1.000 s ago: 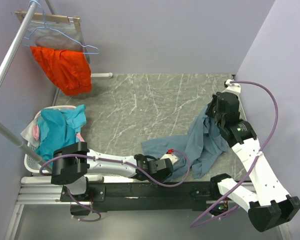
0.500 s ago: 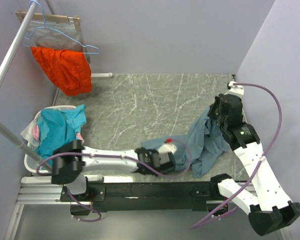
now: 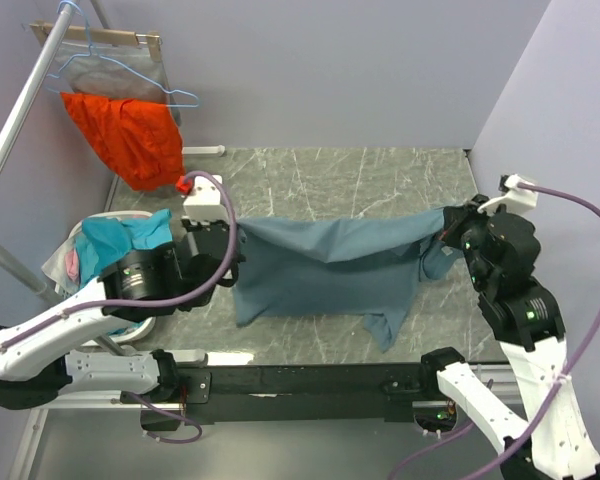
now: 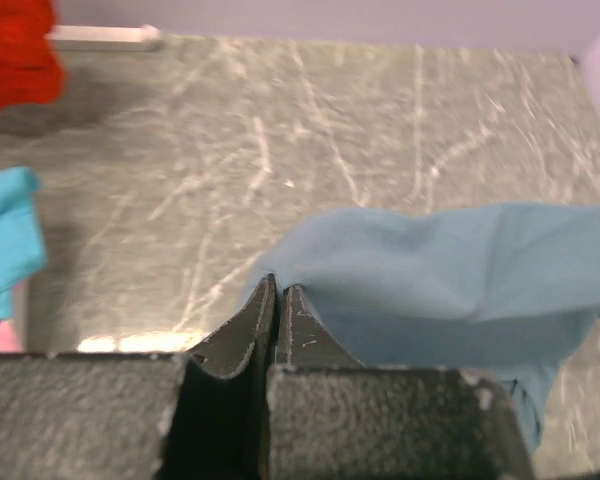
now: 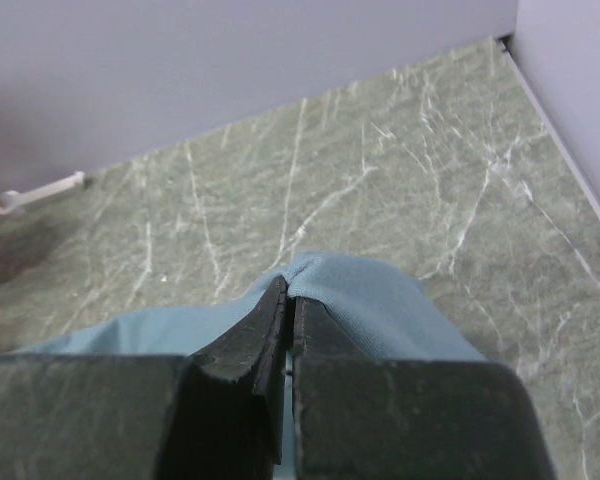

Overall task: Fold and stack the t-shirts
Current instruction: Flatten out the tshirt

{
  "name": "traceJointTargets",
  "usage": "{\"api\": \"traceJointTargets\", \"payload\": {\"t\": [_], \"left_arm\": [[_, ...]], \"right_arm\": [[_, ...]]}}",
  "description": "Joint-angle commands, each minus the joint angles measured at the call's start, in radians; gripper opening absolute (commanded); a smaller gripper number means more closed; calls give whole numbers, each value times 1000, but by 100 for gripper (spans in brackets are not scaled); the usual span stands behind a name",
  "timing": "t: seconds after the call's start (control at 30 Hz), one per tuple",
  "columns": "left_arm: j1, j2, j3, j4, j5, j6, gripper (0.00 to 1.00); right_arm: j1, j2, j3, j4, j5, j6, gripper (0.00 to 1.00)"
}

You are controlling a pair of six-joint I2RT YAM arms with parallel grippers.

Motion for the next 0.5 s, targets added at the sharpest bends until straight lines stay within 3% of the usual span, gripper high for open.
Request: {"api": "traceJointTargets", "payload": {"t": [0.0, 0.23, 0.33, 0.47], "left_arm": [[1, 8, 126, -175, -134, -76, 1], [1, -102, 233, -163, -54, -47, 1], [1, -165, 255, -143, -91, -60, 1], [1, -155, 217, -53, -195, 4, 1]], "right_arm": [[-8, -63, 73, 31, -19, -35, 0], [-8, -141, 234, -9, -74, -83, 0], [-8, -109, 325, -41, -97, -95, 0], [-9, -8, 295, -17, -79, -100, 0]]}}
